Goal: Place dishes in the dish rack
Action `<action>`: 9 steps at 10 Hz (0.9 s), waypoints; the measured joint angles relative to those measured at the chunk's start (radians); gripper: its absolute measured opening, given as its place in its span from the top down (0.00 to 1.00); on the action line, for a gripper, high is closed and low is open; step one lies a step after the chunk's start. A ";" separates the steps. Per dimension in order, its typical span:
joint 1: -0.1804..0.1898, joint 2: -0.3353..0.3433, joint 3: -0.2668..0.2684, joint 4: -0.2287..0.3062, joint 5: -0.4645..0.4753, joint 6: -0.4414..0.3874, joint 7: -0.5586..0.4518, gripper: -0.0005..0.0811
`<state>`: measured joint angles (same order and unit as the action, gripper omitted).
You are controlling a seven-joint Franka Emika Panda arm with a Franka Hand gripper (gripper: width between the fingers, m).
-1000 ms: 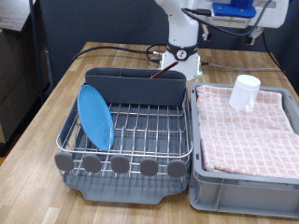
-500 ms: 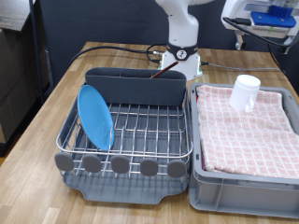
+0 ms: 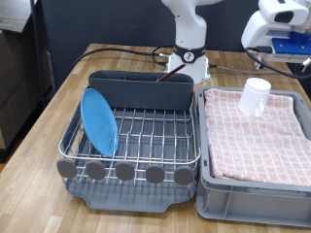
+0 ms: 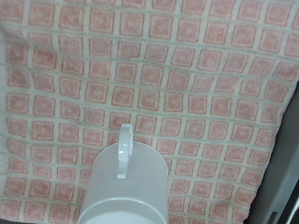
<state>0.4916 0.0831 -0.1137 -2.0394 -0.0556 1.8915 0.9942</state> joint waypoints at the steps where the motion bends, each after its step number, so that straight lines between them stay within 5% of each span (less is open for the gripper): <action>1: 0.000 0.019 0.003 -0.006 0.003 0.000 0.000 0.01; 5: 0.000 0.043 0.011 -0.097 0.016 0.090 0.001 0.01; 9: -0.006 0.070 0.010 -0.058 0.053 0.006 -0.007 0.01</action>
<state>0.4860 0.1530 -0.1037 -2.0974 -0.0026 1.8978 0.9872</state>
